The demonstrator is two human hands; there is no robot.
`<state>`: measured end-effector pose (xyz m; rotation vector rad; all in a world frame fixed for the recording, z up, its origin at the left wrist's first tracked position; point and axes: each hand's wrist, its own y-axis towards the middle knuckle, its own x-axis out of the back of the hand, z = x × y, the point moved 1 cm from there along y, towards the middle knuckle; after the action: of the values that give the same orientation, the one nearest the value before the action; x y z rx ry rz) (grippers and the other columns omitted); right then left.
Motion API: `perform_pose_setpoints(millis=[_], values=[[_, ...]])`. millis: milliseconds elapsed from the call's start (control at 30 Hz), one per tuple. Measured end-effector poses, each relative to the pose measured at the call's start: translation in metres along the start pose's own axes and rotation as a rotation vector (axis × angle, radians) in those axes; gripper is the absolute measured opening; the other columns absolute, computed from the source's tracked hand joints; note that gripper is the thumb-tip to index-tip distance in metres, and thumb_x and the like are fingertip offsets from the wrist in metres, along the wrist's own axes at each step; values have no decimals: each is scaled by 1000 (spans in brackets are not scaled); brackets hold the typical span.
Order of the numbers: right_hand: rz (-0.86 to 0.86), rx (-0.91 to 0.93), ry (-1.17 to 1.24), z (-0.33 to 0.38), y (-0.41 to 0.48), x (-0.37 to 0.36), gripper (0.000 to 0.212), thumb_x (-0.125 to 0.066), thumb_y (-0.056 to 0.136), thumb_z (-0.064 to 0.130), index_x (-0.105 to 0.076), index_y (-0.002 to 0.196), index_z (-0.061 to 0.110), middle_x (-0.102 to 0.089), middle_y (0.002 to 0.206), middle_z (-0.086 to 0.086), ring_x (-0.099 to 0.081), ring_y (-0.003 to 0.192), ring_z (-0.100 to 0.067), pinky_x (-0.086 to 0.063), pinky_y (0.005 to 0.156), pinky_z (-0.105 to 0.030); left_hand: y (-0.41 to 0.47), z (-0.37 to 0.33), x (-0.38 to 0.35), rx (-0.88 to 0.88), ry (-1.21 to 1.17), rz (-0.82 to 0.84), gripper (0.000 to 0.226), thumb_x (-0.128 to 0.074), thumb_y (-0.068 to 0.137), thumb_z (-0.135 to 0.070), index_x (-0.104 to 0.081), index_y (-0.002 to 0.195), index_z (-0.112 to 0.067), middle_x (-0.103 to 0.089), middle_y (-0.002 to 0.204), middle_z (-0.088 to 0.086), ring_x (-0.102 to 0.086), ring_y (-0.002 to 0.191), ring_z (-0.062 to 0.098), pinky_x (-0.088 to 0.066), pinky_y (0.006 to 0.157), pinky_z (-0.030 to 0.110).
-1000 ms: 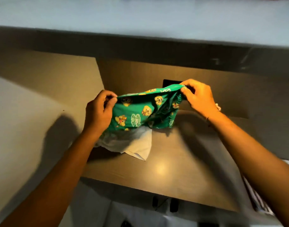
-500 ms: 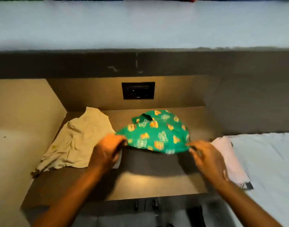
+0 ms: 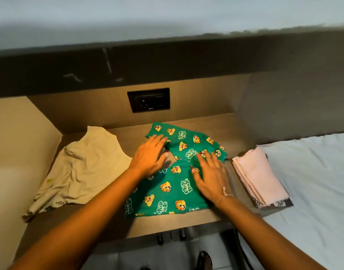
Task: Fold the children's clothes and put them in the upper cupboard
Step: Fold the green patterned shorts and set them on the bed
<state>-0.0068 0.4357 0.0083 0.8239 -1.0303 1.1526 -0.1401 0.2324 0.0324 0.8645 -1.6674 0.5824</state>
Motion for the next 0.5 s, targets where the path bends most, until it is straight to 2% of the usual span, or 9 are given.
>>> perform_pose_setpoints(millis=[33, 100, 200, 367, 433, 500], values=[[54, -5, -73, 2, 4, -9, 63, -30, 96, 52, -17, 153, 28, -12, 162, -3, -7, 149, -27, -9, 121, -49, 19, 1, -4, 23, 41, 60, 62, -31, 100, -50, -20, 154, -22, -17, 162, 6, -14, 149, 25, -19, 119, 48], [121, 5, -174, -1, 2, -25, 67, -17, 95, 58, -3, 154, 29, 4, 163, -4, 7, 149, -28, 0, 120, -51, 46, 9, -15, 76, 118, 191, 64, -22, 100, -56, -9, 156, -26, -3, 164, 6, 0, 150, 27, -7, 121, 50], [120, 26, -216, -13, -13, -32, 69, -6, 93, 63, 3, 153, 33, 9, 162, -1, 11, 149, -26, 8, 119, -50, 58, 27, -33, 158, 184, 345, 66, -9, 95, -66, 3, 153, -37, 8, 163, 3, 9, 149, 27, 3, 120, 51], [132, 66, -228, -27, -26, -29, 68, -2, 92, 64, 9, 152, 34, 7, 162, 1, 12, 149, -24, 13, 119, -47, 56, 41, -43, 168, 200, 326, 71, -1, 88, -74, 11, 150, -43, 16, 162, 0, 16, 148, 25, 8, 119, 51], [143, 72, -229, -24, -25, -24, 68, -6, 94, 62, 8, 153, 32, 9, 163, -1, 14, 148, -25, 12, 119, -48, 53, 34, -36, 153, 178, 337, 70, -3, 90, -71, 10, 152, -40, 16, 162, 3, 17, 148, 26, 8, 119, 51], [122, 97, -166, -19, -25, -13, 66, -13, 96, 59, 2, 154, 29, 5, 163, -1, 13, 149, -23, 11, 119, -46, 41, 23, -24, 77, 132, 272, 70, -11, 94, -68, 6, 153, -36, 12, 163, 6, 13, 149, 26, 7, 120, 51]])
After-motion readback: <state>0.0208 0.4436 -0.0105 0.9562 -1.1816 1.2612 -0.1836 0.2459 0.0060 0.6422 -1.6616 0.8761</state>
